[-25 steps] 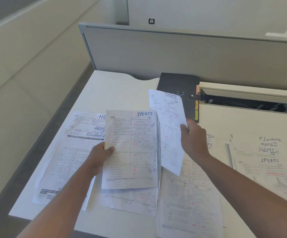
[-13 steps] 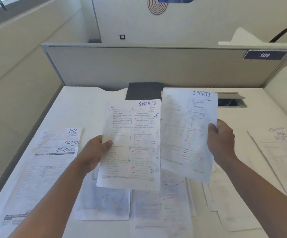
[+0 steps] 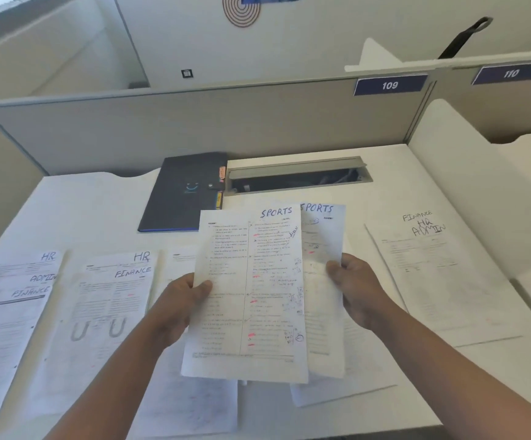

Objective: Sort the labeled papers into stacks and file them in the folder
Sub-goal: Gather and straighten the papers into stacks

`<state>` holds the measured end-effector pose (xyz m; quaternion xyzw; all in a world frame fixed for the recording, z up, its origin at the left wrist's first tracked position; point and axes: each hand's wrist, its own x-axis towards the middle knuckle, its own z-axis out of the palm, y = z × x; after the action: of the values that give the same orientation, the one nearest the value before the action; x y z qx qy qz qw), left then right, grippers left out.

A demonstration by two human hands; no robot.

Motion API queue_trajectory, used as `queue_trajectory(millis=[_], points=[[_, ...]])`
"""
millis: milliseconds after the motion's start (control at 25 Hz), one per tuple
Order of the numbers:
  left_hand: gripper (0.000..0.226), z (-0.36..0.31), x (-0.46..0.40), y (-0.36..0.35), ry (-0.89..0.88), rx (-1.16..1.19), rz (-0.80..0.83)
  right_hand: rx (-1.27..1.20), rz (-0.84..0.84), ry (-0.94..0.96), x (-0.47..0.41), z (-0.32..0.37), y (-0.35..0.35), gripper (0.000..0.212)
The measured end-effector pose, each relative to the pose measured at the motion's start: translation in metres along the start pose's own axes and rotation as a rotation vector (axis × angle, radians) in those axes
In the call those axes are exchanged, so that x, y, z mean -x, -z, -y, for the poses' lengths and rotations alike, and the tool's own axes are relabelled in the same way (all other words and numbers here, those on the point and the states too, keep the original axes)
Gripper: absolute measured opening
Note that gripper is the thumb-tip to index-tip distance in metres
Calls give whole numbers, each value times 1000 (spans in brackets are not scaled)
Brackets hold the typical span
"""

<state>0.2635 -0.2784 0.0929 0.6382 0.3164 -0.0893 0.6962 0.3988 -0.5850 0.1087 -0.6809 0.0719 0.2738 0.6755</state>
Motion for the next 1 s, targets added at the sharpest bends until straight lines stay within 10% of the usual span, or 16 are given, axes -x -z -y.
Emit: queue_trajectory(millis=[480,640,1000], points=[[23,14,18,-70,18,120,-37,-48,284,-135,18,-6,24,54],[17,6,8,-84,-192,29,-158,33,187,85,16,-7,19,21],[47,11,3,-94,-510,70,-149,259,91,328,24,-23,13,47]])
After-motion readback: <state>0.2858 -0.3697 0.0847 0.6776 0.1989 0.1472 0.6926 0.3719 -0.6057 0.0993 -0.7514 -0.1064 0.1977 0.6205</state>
